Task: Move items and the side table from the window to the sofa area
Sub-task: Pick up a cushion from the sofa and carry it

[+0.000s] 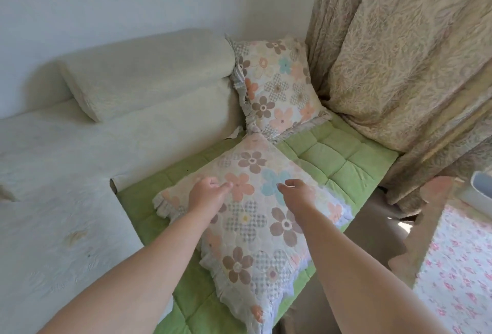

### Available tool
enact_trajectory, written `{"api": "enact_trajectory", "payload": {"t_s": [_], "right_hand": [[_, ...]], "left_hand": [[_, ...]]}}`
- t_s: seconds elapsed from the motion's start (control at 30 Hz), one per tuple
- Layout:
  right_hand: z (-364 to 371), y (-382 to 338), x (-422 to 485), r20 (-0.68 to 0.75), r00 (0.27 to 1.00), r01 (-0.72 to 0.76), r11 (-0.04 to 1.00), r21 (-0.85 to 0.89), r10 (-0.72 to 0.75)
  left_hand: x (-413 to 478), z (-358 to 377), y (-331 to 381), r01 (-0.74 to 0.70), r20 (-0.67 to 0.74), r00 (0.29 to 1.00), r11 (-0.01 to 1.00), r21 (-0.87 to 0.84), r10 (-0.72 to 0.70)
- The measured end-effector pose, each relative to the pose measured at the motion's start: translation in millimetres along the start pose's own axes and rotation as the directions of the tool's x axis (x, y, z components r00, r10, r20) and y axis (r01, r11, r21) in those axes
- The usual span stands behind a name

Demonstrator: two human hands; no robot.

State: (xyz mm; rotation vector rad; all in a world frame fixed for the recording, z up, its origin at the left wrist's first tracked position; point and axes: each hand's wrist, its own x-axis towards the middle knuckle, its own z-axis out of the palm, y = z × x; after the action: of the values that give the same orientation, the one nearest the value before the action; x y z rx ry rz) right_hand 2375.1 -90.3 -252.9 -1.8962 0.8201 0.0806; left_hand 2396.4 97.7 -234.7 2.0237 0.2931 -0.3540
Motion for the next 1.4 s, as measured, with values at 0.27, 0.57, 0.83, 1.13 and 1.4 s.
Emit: {"api": "enact_trajectory", "payload": {"t_s": [0.27, 0.57, 0.83, 1.13, 1.4], "right_hand": [[-29.1, -16.5, 147.7, 0.236, 0.972, 0.032, 0.986, -0.162, 0.008], [-15.2, -0.5, 227.5, 0.350, 0.934, 0.052, 0.945, -0.323, 0.069], [3.8, 47.1, 301.4, 0.285, 0.951, 0.037, 0.866, -0.498, 0.123], [43.6, 84.8, 354.0, 0.143, 0.988, 0.054, 0.725, -0.686, 0.062], [55.2, 102.5, 397.1, 0.168, 0.982, 0.064, 0.679, -0.731, 0.089]], "left_hand": [[70.1, 89.9, 44.7, 0.249, -0.174, 0.950, 0.965, -0.085, -0.261], [101.0, 122.8, 6.1, 0.393, -0.230, 0.876, 0.904, -0.166, -0.423], [140.1, 147.0, -69.8, 0.558, -0.305, 0.749, 0.808, -0.189, -0.588], [165.0, 167.5, -140.3, 0.670, -0.440, 0.565, 0.699, -0.249, -0.698], [177.8, 165.8, -155.4, 0.760, -0.391, 0.479, 0.595, -0.263, -0.785]]}}
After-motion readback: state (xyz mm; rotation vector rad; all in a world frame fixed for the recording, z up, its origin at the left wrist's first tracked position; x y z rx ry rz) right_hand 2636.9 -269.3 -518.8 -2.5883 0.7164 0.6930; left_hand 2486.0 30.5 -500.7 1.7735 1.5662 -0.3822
